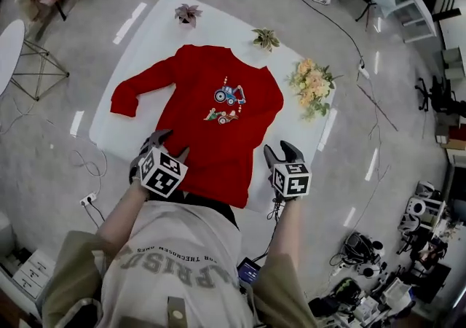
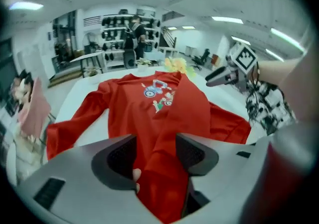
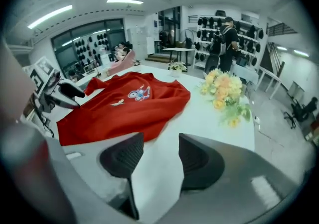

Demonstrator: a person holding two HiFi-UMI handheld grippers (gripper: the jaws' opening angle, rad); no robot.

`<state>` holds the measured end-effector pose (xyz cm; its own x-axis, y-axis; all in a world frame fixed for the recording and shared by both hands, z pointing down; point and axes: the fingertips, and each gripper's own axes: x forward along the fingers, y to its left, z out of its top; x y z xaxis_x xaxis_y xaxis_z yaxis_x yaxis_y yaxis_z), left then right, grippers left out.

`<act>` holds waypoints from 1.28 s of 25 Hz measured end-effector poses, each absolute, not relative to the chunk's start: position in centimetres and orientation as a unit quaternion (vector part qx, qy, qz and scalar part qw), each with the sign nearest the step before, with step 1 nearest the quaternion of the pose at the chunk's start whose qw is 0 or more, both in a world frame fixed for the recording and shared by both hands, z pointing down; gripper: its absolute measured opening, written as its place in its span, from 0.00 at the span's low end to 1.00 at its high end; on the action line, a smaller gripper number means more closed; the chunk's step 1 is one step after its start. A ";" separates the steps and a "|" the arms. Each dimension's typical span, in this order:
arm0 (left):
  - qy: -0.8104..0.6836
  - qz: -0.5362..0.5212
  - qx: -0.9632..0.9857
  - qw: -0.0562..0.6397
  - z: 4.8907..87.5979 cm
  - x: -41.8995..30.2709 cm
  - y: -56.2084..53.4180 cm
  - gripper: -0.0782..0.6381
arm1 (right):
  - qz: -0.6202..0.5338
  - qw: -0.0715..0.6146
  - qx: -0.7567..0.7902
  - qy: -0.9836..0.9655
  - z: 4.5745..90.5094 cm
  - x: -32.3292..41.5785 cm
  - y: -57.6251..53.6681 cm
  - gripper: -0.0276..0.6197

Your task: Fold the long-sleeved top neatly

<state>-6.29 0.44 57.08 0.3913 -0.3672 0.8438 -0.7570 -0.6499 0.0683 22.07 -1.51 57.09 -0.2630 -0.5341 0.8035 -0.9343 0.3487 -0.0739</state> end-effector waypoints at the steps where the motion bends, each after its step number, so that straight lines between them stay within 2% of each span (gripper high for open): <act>1: -0.324 0.457 0.802 0.209 58.0 -5.4 0.1 0.45 | 0.304 0.341 0.508 -0.730 57.9 22.4 -2.0 0.37; 4: -0.258 0.529 0.788 0.180 60.8 -4.2 0.6 0.43 | 0.350 0.315 0.526 -0.708 60.0 22.4 -3.3 0.36; 7: -0.242 0.535 0.787 0.187 61.7 -4.2 1.1 0.30 | 0.363 0.322 0.491 -0.723 61.8 21.2 -4.0 0.34; 8: -0.248 0.528 0.789 0.192 61.5 -4.3 1.0 0.28 | 0.367 0.317 0.477 -0.733 62.1 20.7 -4.2 0.29; 10: -0.265 0.516 0.790 0.199 61.0 -4.5 0.8 0.25 | 0.376 0.295 0.456 -0.750 62.0 20.3 -4.5 0.07; 11: -0.274 0.513 0.788 0.201 60.9 -4.7 0.8 0.24 | 0.378 0.285 0.450 -0.757 61.7 20.3 -4.5 0.06; 16: -0.301 0.503 0.780 0.219 61.1 -4.1 1.2 0.27 | 0.366 0.274 0.458 -0.762 58.6 23.7 -4.7 0.05; 18: -0.305 0.502 0.777 0.228 61.5 -3.3 1.2 0.34 | 0.386 0.300 0.453 -0.745 59.5 25.2 -4.0 0.05; 21: -0.310 0.514 0.768 0.224 61.7 -2.9 1.0 0.38 | 0.413 0.356 0.429 -0.720 61.5 26.2 -3.1 0.06; 22: -0.314 0.518 0.765 0.218 61.4 -3.0 0.9 0.40 | 0.407 0.366 0.426 -0.720 61.2 26.4 -3.3 0.08; 23: -0.317 0.520 0.765 0.210 60.9 -3.1 0.7 0.41 | 0.396 0.364 0.424 -0.729 60.4 26.6 -3.8 0.15; 25: -0.325 0.509 0.771 0.202 59.3 -3.0 0.4 0.42 | 0.380 0.316 0.428 -0.757 57.8 26.9 -6.0 0.54; 27: -0.329 0.489 0.782 0.205 57.7 -2.3 0.3 0.42 | 0.346 0.267 0.460 -0.773 56.3 27.7 -9.6 0.56; 32: -0.309 0.489 0.788 0.209 57.9 0.2 1.8 0.42 | 0.299 0.233 0.481 -0.791 59.2 26.0 -14.7 0.51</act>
